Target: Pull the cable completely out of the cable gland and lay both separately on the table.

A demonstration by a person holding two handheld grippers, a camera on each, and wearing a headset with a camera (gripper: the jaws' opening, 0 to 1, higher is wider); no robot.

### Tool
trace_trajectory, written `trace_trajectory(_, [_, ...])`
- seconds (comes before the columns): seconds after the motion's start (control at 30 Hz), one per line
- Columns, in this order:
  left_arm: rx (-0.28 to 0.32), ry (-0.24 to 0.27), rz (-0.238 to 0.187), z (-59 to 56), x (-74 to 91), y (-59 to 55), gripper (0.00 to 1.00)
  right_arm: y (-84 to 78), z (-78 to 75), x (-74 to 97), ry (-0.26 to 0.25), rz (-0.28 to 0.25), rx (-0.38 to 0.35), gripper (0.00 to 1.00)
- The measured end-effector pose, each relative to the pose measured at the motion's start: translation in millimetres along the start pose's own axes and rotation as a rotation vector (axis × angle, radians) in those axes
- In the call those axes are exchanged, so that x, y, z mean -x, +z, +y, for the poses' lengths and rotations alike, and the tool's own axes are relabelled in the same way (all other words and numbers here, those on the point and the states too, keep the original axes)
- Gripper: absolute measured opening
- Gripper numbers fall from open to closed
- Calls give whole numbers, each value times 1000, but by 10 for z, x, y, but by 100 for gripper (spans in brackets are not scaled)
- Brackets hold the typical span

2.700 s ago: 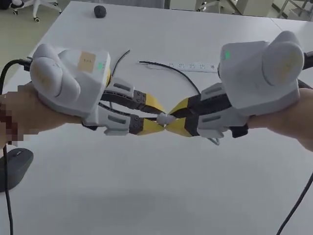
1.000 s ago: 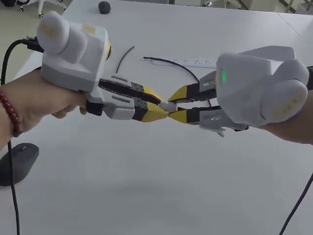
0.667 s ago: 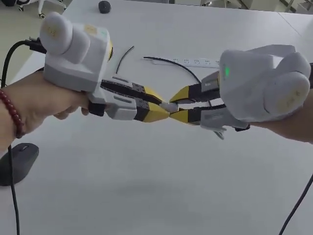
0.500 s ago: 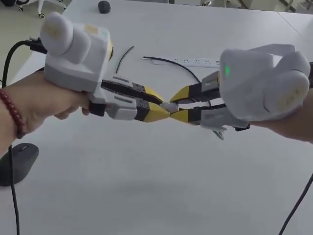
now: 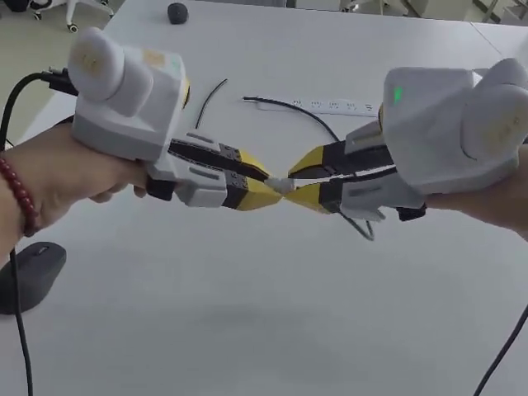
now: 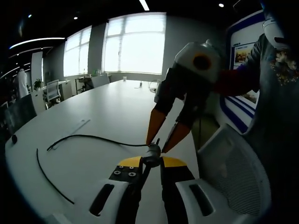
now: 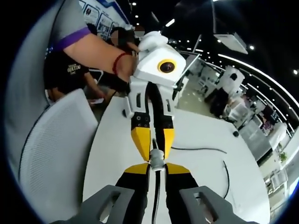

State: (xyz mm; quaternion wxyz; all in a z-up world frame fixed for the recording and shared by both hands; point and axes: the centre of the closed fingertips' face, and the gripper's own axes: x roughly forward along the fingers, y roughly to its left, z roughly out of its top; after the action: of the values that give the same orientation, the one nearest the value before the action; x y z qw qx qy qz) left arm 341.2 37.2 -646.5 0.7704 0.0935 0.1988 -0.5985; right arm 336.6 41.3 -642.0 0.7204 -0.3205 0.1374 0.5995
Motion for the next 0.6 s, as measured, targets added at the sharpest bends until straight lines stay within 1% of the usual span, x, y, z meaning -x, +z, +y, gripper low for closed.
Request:
trace_trajectory(0.07, [-25, -5, 12, -20, 0, -20, 15, -1, 21, -13, 15, -3, -22, 8])
trace_trajectory(0.1, [-29, -7, 20, -30, -2, -34, 15, -4, 19, -19, 18, -4, -38, 9])
trace_trajectory(0.13, [-40, -10, 22, -46, -3, -39, 15, -10, -6, -27, 22, -8, -40, 9])
trace_trajectory(0.17, [-57, -14, 23, -61, -3, -38, 15, -12, -5, -34, 35, -12, -64, 9])
trace_trajectory(0.2, [-56, -16, 27, -67, -4, -43, 15, -11, 0, -31, 38, -12, -74, 9])
trace_trajectory(0.23, [-64, -14, 27, -66, -3, -40, 15, -9, 5, -31, 37, -14, -65, 9])
trace_trajectory(0.27, [-74, -14, 26, -67, -1, -36, 15, -6, 21, -31, 44, -16, -70, 8])
trace_trajectory(0.3, [-79, -17, 25, -74, 0, -31, 15, -3, 40, -34, 57, -18, -90, 7])
trace_trajectory(0.33, [-87, -20, 25, -87, -1, -27, 15, 7, 42, -35, 59, -26, -107, 7])
trace_trajectory(0.4, [-132, -28, 32, -120, -4, -28, 15, 6, 70, -34, 79, -30, -142, 7])
trace_trajectory(0.43, [-131, -28, 30, -130, -4, -25, 15, 7, 61, -33, 75, -34, -142, 9])
trace_trajectory(0.47, [-147, -35, 30, -148, 0, -26, 15, 9, 63, -29, 75, -38, -152, 10])
trace_trajectory(0.5, [-147, -36, 31, -142, 0, -29, 15, 6, 81, -27, 89, -40, -166, 9])
trace_trajectory(0.6, [-174, -45, 30, -157, 5, -20, 15, 20, 113, -15, 108, -51, -204, 9])
